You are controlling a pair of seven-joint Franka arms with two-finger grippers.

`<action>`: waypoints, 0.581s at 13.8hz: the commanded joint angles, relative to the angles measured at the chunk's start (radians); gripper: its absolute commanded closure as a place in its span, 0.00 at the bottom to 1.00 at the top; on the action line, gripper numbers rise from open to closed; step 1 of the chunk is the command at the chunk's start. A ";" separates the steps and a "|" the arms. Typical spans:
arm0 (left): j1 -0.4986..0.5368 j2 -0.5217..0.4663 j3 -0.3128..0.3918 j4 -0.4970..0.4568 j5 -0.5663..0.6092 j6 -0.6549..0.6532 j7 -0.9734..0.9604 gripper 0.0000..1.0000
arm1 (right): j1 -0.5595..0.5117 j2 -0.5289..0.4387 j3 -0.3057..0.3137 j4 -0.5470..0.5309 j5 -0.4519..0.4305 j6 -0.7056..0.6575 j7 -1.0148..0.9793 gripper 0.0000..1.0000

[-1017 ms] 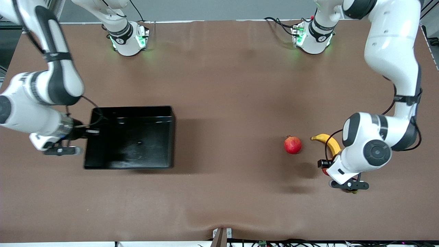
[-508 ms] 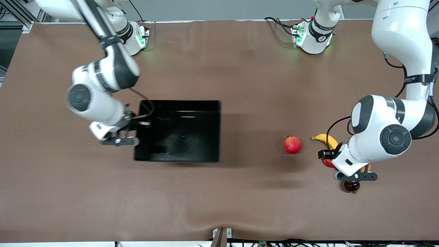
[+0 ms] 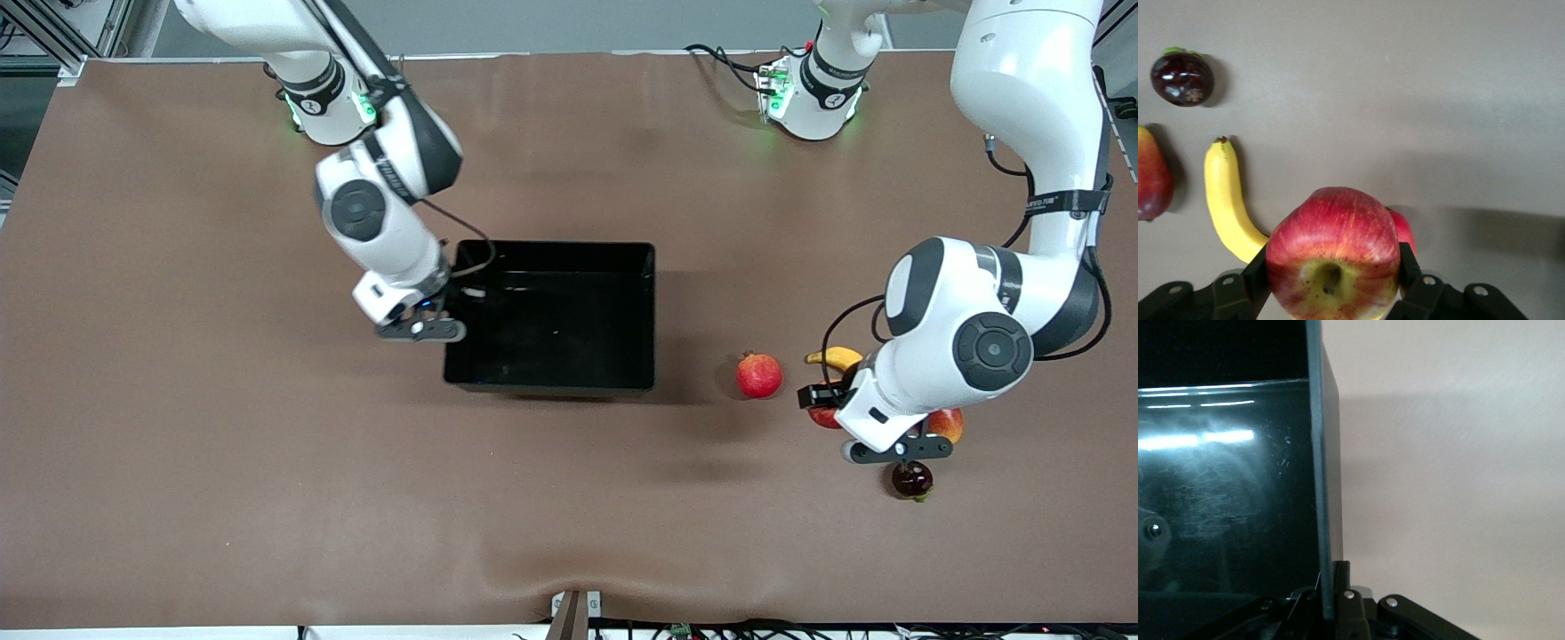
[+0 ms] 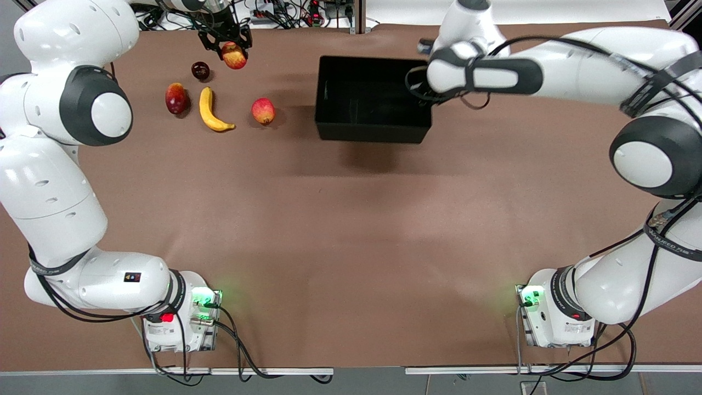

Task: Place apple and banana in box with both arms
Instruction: 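Lift the apple with the left gripper while the right gripper withdraws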

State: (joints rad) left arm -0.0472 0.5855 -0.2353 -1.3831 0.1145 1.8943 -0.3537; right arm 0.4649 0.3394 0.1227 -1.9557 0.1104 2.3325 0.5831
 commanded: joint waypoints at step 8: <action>0.001 -0.050 -0.099 -0.030 -0.018 -0.008 -0.255 1.00 | 0.081 0.111 -0.014 -0.011 0.003 0.137 0.149 1.00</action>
State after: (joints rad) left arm -0.0503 0.5688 -0.3100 -1.3889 0.1144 1.8944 -0.5589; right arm 0.5295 0.4323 0.1179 -1.9744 0.1101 2.4342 0.7019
